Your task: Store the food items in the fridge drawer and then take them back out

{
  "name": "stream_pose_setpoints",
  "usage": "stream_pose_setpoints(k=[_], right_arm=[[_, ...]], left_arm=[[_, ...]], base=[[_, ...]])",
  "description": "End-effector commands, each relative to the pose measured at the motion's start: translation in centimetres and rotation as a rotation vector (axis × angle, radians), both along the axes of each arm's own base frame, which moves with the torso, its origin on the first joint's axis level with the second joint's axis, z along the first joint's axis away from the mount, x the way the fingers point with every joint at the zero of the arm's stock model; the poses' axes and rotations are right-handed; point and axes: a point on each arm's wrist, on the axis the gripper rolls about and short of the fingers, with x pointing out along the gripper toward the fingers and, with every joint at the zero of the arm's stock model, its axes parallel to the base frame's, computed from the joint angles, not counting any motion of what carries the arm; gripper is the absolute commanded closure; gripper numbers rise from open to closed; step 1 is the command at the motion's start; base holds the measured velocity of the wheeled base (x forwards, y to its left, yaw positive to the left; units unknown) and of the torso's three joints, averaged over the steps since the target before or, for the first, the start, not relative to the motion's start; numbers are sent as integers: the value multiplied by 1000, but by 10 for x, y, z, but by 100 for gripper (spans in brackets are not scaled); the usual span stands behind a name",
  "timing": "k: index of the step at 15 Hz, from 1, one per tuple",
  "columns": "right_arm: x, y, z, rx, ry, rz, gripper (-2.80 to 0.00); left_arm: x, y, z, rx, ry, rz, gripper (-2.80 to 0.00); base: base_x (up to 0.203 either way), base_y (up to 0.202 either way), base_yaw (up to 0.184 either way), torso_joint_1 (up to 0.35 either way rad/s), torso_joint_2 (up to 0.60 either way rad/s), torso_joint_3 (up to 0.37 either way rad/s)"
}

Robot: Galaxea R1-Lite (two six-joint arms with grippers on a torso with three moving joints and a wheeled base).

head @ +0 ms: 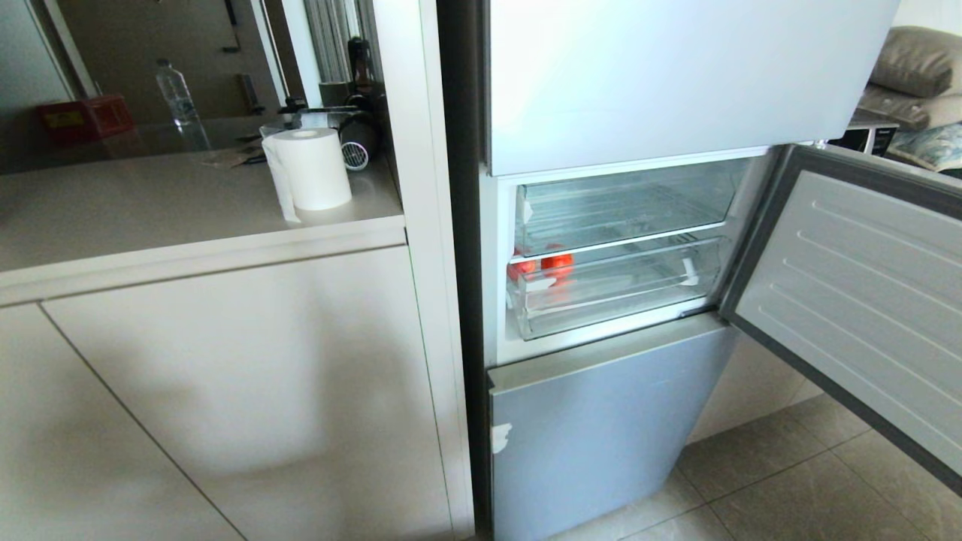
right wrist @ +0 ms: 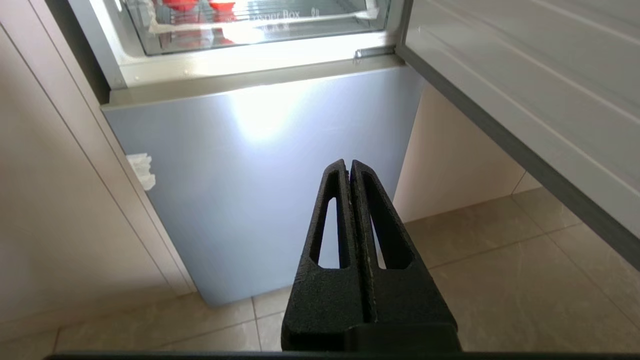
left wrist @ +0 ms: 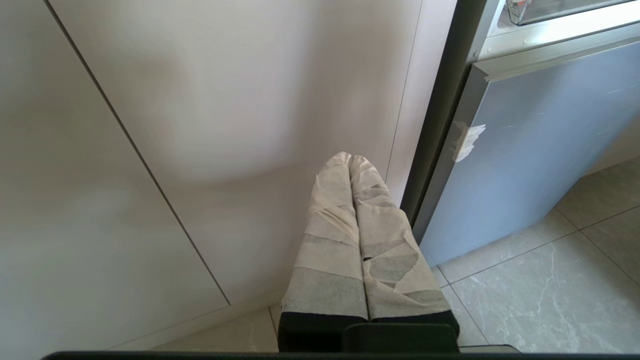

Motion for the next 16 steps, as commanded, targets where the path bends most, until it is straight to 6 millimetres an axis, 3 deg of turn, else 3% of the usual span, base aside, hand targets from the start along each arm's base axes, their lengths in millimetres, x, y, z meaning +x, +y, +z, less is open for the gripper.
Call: stream_pose_setpoints(k=[1,11,16], right_arm=[[0,0,-1,0,-2,-1,0],[-1,0,-1,0,-4,-2,0],[-1,0,-1,0,-4,-2,0]], left_arm=[[0,0,0,0,2,0,0],[0,0,0,0,2,0,0],[0,0,0,0,2,0,0]], base=[[0,0,0,0,0,0],[0,0,0,0,0,0],[2,6,-149,3,1,0]])
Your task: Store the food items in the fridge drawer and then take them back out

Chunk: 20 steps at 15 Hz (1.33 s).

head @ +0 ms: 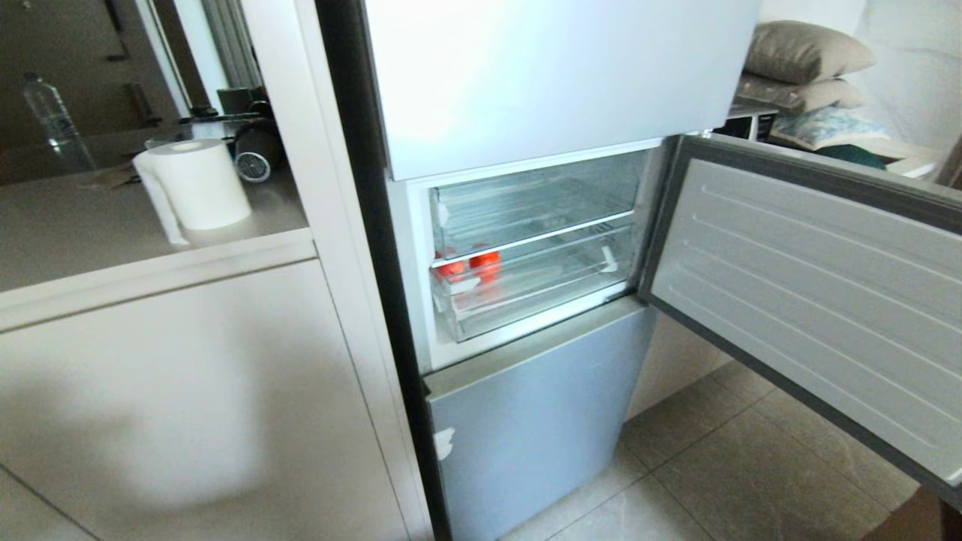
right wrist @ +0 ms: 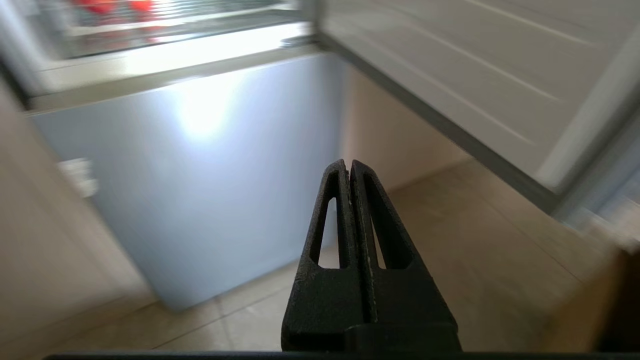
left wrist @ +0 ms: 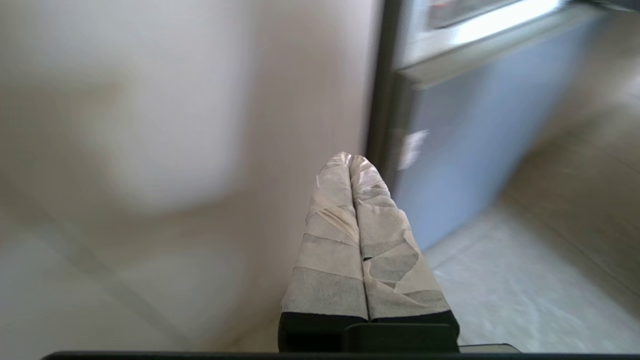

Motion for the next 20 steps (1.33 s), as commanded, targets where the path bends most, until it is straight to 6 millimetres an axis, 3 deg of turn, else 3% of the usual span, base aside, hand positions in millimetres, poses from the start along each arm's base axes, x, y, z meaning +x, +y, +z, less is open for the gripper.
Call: stream_pose_setpoints(k=[1,6,10,11,14,17,20], right_arm=[[0,0,0,0,2,0,0],[0,0,0,-1,2,1,0],[-1,0,7,11,-30,-5,0],[-4,0,20,53,-76,-20,0],[-9,-2,88,279,-176,-98,0],[25,-4,135,512,-190,-308,0],[69,-28,153,657,-249,-466,0]], left_arm=[[0,0,0,0,2,0,0],[0,0,0,0,2,0,0],[0,0,0,0,2,0,0],[0,0,0,0,2,0,0],[0,0,0,0,2,0,0],[0,0,0,0,2,0,0],[0,0,0,0,2,0,0]], base=[[1,12,-174,5,0,2],[2,9,-153,1,5,1],[0,0,0,0,0,0],[0,0,0,0,0,0],[0,0,0,0,0,0],[0,0,0,0,0,0],[0,0,0,0,0,0]])
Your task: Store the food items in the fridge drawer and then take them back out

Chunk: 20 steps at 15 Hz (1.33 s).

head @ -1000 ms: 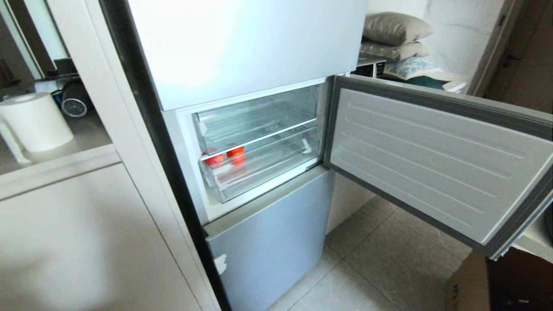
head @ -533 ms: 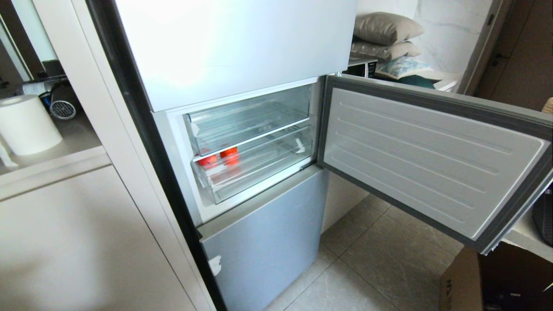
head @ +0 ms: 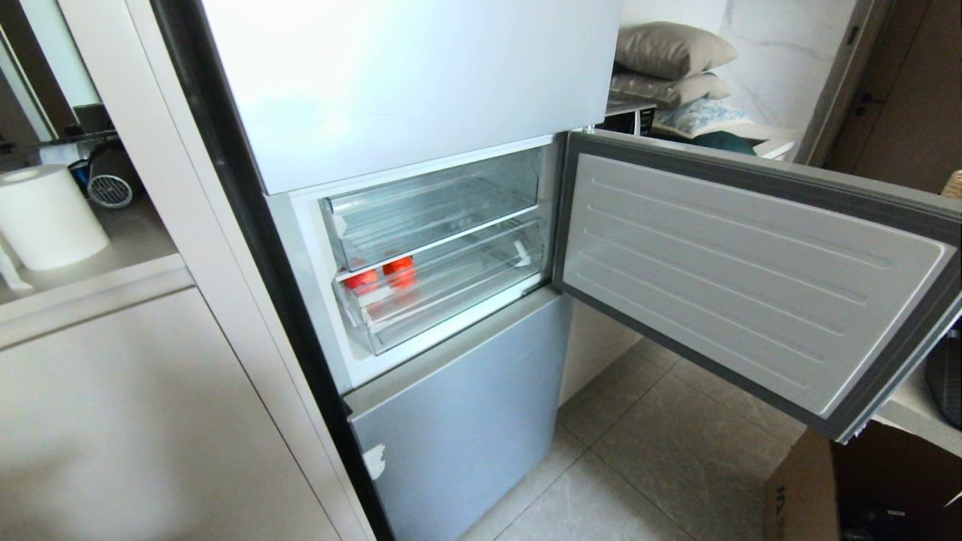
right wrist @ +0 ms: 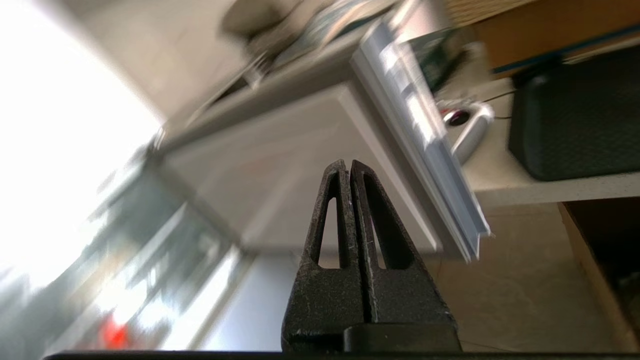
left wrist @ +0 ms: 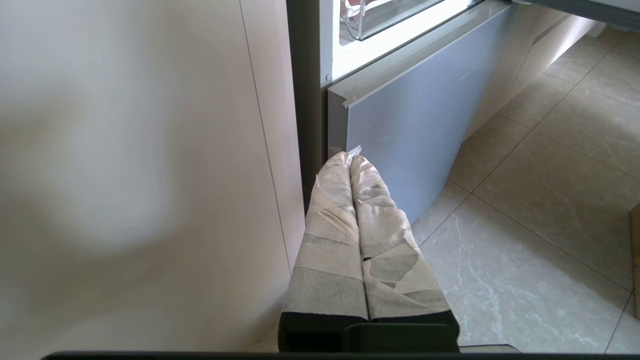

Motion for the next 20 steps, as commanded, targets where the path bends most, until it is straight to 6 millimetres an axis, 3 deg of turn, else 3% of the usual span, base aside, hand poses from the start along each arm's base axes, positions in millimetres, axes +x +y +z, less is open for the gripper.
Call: stream_pose_setpoints(k=[1,6,12,16,20], right_arm=[[51,-37,8,160,50,-83,0],[98,-101,9,299,-49,-76,0],[142,-164,-7,379,-56,-100,0],[171,-199,-13,462,-62,25,0],[183,-221,-17,505,-35,115,0]], left_arm=[[0,0,0,0,2,0,0],[0,0,0,0,2,0,0],[0,0,0,0,2,0,0],[0,0,0,0,2,0,0],[0,0,0,0,2,0,0]], base=[[0,0,0,0,0,0],[0,0,0,0,0,0],[0,0,0,0,0,0],[0,0,0,0,0,0],[0,0,0,0,0,0]])
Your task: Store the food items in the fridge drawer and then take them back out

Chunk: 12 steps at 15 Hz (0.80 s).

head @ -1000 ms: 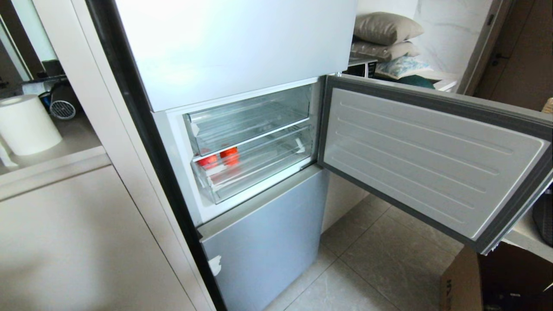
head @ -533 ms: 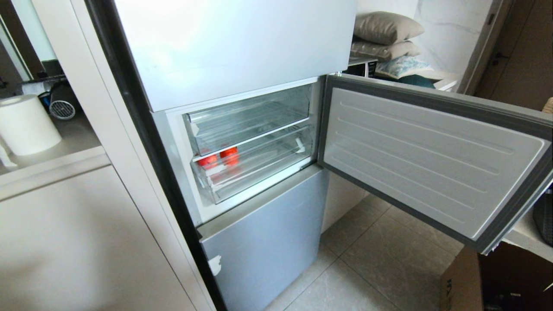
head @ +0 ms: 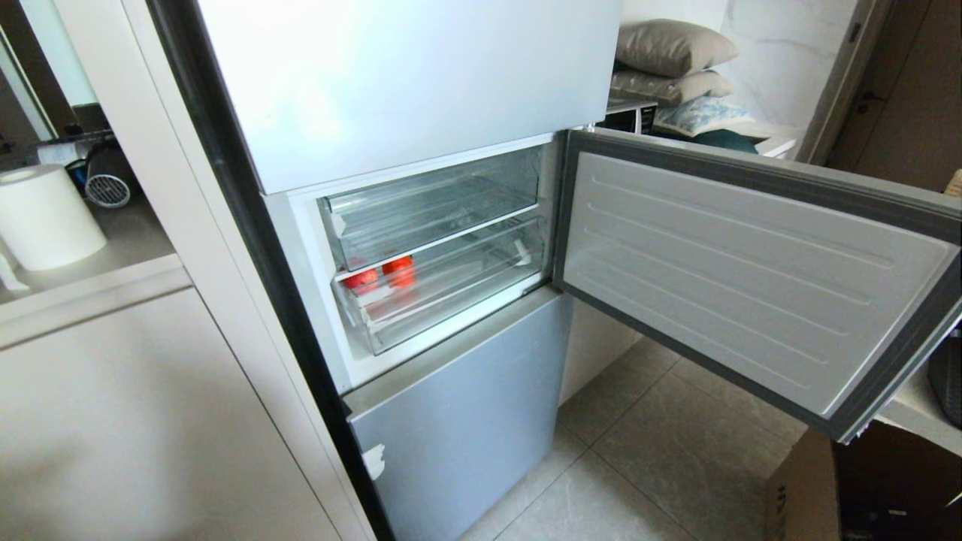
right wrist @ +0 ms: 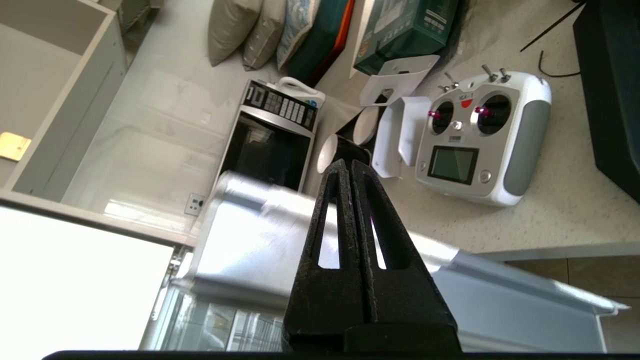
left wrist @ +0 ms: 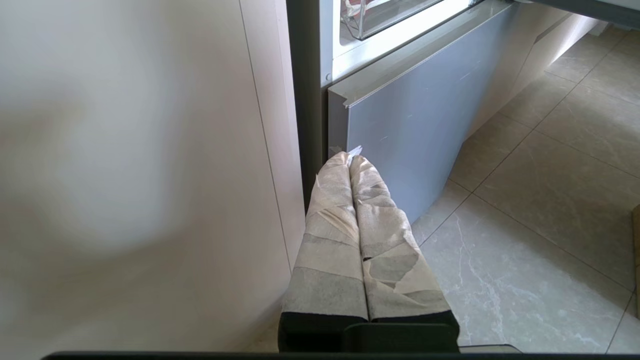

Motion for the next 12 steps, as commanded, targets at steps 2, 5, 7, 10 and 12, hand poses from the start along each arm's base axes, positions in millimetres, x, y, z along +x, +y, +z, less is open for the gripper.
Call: stream_pose_setpoints(k=[2,5,7,10,12], right_arm=[[16,-24,-8,17,8,1,0],[30,-41,-11,17,10,49,0],[38,-44,-15,48,22,160,0],[50,-55,-17,148,27,237,0],[51,-54,-18,188,41,303,0]], left_arm=[[0,0,0,0,2,0,0],[0,0,0,0,2,0,0],[0,0,0,0,2,0,0],[0,0,0,0,2,0,0],[0,0,0,0,2,0,0]], base=[[0,0,0,0,0,0],[0,0,0,0,0,0],[0,0,0,0,0,0],[0,0,0,0,0,0],[0,0,0,0,0,0]])
